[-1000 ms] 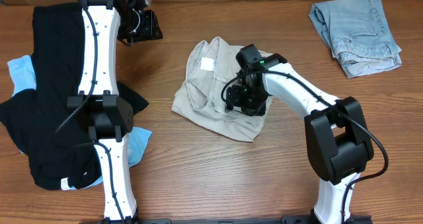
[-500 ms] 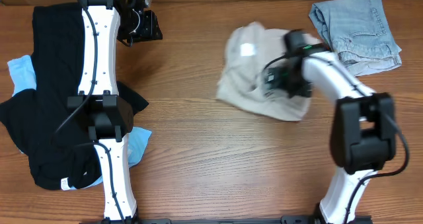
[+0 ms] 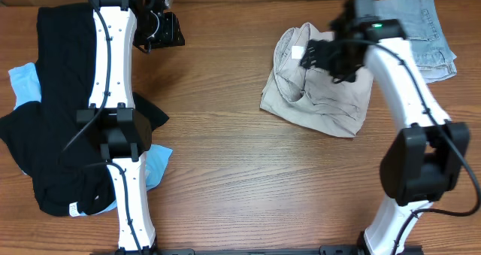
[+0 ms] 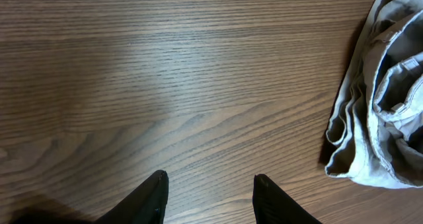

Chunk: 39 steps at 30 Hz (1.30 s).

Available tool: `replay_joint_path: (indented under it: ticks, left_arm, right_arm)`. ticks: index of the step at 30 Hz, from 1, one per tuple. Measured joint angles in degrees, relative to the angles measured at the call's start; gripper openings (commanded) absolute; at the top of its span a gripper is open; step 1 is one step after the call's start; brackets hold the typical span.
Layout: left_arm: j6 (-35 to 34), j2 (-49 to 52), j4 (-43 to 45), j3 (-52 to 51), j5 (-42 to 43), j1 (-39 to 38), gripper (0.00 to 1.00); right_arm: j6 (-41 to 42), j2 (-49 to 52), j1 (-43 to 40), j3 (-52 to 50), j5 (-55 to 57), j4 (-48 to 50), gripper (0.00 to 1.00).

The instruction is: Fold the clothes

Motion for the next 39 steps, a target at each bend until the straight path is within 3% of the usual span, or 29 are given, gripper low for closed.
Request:
replay_joint_path:
  ticks: [8,21,33,39]
  left_arm:
    - [0.0,0.0,-0.26,0.0,-0.9,0.0,0.44]
    - [1.25,0.0,-0.68,0.0,-2.29,0.0,0.44]
    - [1.27,0.0,-0.7,0.0,-2.99,0.0,0.44]
    - [1.27,0.0,-0.96,0.0,-3.02,0.0,0.44]
  right_arm:
    - [8.85,0.98,7.67,-1.07,10.19,-2.14,0.95]
    - [27.12,0.98,2.51,-11.02,17.79,-2.64,0.89]
    - [24.7,-0.39,-0.33,-22.71,16.74,9.09,0.9]
    - [19.98,-2.16,-0.37,-26.4,19.21,12.63,1.0]
